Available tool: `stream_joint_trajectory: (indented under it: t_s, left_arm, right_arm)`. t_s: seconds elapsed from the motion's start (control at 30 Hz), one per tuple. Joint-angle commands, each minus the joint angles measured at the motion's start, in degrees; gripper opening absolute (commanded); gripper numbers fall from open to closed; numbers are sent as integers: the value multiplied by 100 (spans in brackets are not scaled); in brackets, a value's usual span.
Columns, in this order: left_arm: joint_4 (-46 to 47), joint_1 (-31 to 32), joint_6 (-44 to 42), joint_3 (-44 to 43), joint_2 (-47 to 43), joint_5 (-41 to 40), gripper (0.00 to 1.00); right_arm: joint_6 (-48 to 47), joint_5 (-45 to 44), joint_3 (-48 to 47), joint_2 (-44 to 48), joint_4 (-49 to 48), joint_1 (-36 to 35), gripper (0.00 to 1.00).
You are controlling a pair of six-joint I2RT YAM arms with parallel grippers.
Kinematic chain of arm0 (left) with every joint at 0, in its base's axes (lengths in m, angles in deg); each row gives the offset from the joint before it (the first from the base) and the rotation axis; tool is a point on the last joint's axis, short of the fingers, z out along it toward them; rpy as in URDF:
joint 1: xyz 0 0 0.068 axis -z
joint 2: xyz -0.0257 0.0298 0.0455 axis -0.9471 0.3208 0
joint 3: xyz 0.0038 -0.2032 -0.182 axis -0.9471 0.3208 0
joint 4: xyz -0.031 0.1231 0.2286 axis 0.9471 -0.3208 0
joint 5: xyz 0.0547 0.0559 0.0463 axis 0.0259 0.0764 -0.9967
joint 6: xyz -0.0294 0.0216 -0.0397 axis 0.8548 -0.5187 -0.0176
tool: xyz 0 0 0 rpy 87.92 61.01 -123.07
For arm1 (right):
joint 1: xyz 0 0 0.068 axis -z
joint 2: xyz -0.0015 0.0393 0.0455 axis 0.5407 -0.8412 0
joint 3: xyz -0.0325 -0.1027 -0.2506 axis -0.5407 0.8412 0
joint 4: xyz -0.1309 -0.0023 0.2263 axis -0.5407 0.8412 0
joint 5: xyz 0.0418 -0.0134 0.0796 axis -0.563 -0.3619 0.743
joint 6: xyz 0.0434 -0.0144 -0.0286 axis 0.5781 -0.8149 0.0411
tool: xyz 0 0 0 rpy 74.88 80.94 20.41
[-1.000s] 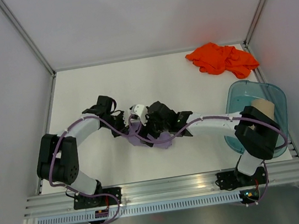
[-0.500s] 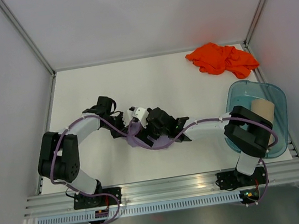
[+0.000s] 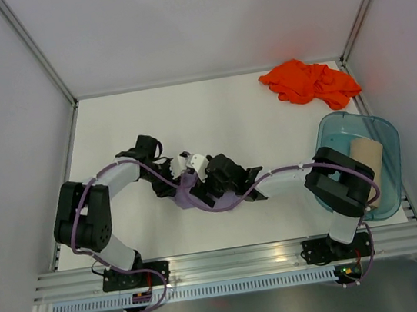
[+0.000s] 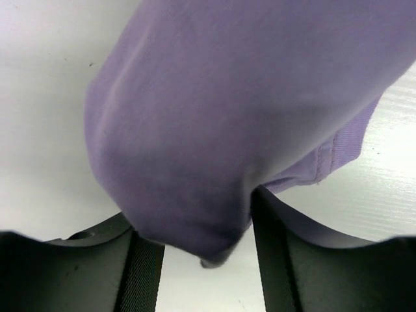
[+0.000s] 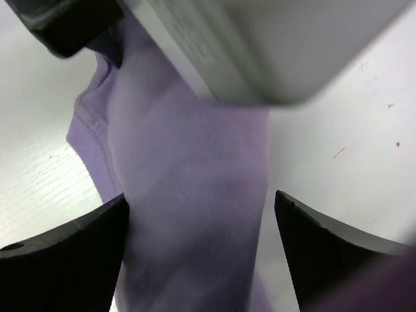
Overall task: Roll the t-shirts
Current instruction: Place the rolled tshirt into the container
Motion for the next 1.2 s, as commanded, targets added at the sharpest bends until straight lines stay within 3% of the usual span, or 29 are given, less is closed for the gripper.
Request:
stream_joint_trajectory:
  t_s: [0.0,0.1,0.23,0.57,0.63,0.67,0.7,0.77,0.87,1.07,1.17]
  left_arm:
    - [466,-122,-254,-89,-187,104,58]
    - [624,-306,-403,-18,-231,-64,71]
    - [616,-553,-246,-202,-240,15,80]
    - [-412,-1028,-236,-738,-213,393,82]
    - [-474,-1028,-202,-642,-371,376,82]
    - [-491,-1028,-80,-615,-415,384,82]
    - [-509,-1028,17,-624,-442,402,82]
    - [-614,-1036,315,-729,-477,507,82]
    - [-886,-1037,519,-913,-530,753,82]
    - [-1072,-1019,-68,-853,-1300,1131,76]
    - [-1054,-801,-464,-537,-1750,1377,62]
  right_arm:
    - [275,78,531,20,608,25,94]
    - [336,8,594,46,458,24,95]
    - [346,8,602,-68,458,25,95]
    - [73,8,383,-349,853,-46,94]
    - [82,60,374,-393,897,-37,80]
    - [99,78,322,-428,932,-46,67]
    - [126,87,286,-446,976,-46,42]
    - [152,139,129,-490,1160,-37,34]
    - [213,376,-144,-411,1493,15,14]
    - [678,1421,-619,-113,2154,822,4]
    - [793,1563,-689,11,2215,1131,0]
